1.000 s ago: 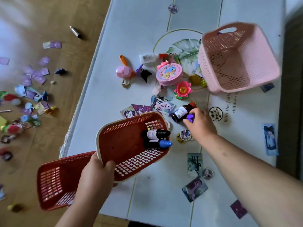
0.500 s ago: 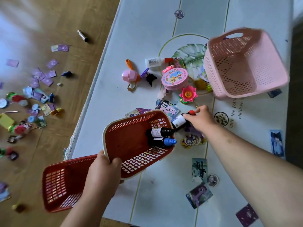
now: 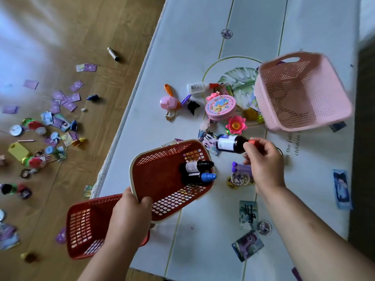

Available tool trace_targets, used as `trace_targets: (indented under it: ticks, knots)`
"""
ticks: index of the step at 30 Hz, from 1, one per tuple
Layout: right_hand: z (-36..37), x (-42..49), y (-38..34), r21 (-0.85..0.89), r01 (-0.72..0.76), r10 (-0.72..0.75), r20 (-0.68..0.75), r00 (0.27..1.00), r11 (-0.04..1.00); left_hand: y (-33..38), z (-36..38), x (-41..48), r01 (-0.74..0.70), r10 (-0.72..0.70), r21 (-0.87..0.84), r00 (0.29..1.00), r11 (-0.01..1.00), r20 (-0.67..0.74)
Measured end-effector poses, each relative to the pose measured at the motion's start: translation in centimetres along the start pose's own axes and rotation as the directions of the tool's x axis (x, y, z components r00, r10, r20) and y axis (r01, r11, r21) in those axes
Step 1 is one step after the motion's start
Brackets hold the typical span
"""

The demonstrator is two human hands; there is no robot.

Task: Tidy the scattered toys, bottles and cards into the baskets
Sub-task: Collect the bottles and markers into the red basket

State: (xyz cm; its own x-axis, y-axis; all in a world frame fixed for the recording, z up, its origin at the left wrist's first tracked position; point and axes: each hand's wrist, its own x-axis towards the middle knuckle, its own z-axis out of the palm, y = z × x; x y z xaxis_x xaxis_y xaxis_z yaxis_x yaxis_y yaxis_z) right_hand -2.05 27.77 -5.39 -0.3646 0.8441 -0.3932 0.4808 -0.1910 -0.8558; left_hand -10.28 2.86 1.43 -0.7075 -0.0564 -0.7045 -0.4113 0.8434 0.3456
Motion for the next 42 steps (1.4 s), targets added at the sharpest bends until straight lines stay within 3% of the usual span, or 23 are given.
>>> trace_targets:
  ticks: [2, 6, 8, 11, 14, 16, 19, 27, 30, 36, 42]
  knots:
    - [0.8, -1.5, -1.1, -0.003, 0.022, -0.021, 0.18, 0.983, 1.0, 0.2, -0.3, -0.3, -0.015, 0.015, -0.005, 1.0, 1.0, 0.014]
    - [3.8, -2.4, -1.5, -0.33, 0.225, -0.082, 0.394, 0.915, 0.917, 0.2, -0.6, -0.4, -0.013, 0.015, -0.047, 0.999, 0.999, 0.03]
    - [5.4, -1.8, -1.5, -0.436, 0.344, -0.155, 0.413, 0.897, 0.832, 0.2, -0.7, 0.1, -0.01, 0.011, -0.067, 1.0, 0.998, 0.02]
    - [7.5, 0.9, -1.9, -0.479, 0.517, -0.381, 0.356, 0.853, 0.709, 0.0, -1.2, 1.4, -0.019, 0.02, -0.076, 1.0, 0.997, 0.011]
    - [9.7, 5.2, -2.8, -0.609, 0.613, -0.492, 0.381, 0.783, 0.504, -0.3, -1.7, 2.9, -0.024, 0.023, -0.094, 1.0, 0.995, -0.012]
    - [11.5, 8.2, -3.8, -0.688, 0.608, -0.411, 0.459, 0.788, 0.396, -0.5, -2.1, 4.0, -0.029, 0.025, -0.115, 0.999, 0.993, -0.031]
    - [14.2, 11.9, -4.6, -0.746, 0.57, -0.266, 0.505, 0.821, 0.344, -1.0, -2.1, 5.5, -0.021, 0.013, -0.15, 0.998, 0.988, -0.056]
    - [19.5, 17.0, -4.2, -0.825, 0.532, -0.13, 0.516, 0.846, 0.191, -1.3, -1.2, 8.4, -0.022, -0.002, -0.269, 0.996, 0.963, -0.088]
    - [20.3, 18.2, -4.2, -0.826, 0.54, -0.102, 0.531, 0.841, 0.16, -1.6, -1.0, 8.8, -0.043, 0.019, -0.272, 0.996, 0.961, -0.091]
    - [20.6, 18.2, -3.3, -0.869, 0.484, -0.207, 0.457, 0.865, 0.106, -2.2, -0.7, 9.1, -0.057, 0.038, -0.272, 0.996, 0.961, -0.078]
    - [18.3, 15.9, -3.6, -0.755, 0.534, -0.502, 0.317, 0.805, 0.379, -1.6, -0.6, 8.4, -0.012, -0.001, -0.293, 0.999, 0.956, -0.042]
